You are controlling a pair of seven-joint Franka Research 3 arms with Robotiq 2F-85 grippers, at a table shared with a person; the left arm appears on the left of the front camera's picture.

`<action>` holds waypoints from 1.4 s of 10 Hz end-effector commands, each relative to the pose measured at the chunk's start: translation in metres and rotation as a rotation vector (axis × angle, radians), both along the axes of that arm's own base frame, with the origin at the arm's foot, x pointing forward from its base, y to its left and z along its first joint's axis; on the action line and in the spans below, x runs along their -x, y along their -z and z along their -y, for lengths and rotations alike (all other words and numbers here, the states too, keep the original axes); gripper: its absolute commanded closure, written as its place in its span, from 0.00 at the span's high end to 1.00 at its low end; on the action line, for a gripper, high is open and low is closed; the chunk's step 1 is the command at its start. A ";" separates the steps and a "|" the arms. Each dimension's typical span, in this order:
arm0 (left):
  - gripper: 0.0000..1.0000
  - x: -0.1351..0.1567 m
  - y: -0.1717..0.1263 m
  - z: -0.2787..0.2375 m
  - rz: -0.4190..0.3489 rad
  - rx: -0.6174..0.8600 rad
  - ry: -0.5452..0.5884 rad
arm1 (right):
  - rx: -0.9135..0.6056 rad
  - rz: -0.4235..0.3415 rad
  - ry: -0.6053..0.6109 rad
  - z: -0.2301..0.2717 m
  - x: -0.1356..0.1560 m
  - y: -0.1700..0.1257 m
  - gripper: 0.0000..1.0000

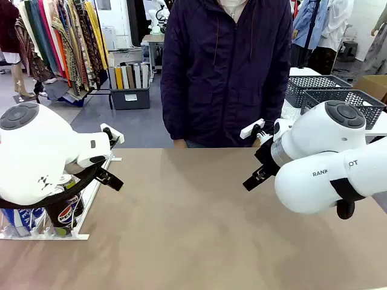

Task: Retrieve and store the cans from the dispenser.
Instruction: Pick up one can from the Automatic Can Dispenser and place it in the middle of the table.

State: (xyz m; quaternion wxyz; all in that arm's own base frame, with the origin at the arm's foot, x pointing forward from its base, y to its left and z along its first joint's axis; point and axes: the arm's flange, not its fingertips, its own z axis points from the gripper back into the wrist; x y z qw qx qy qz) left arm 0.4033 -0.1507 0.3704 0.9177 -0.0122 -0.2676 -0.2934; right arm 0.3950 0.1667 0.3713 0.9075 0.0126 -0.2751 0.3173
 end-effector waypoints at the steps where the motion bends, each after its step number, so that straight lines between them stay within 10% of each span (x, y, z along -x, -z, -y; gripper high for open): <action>1: 1.00 0.000 0.000 0.000 0.000 0.000 0.000 | 0.000 0.000 0.000 0.000 0.000 0.000 1.00; 14: 1.00 0.000 0.000 0.000 0.000 0.000 0.000 | 0.000 0.000 0.000 0.000 0.000 0.000 1.00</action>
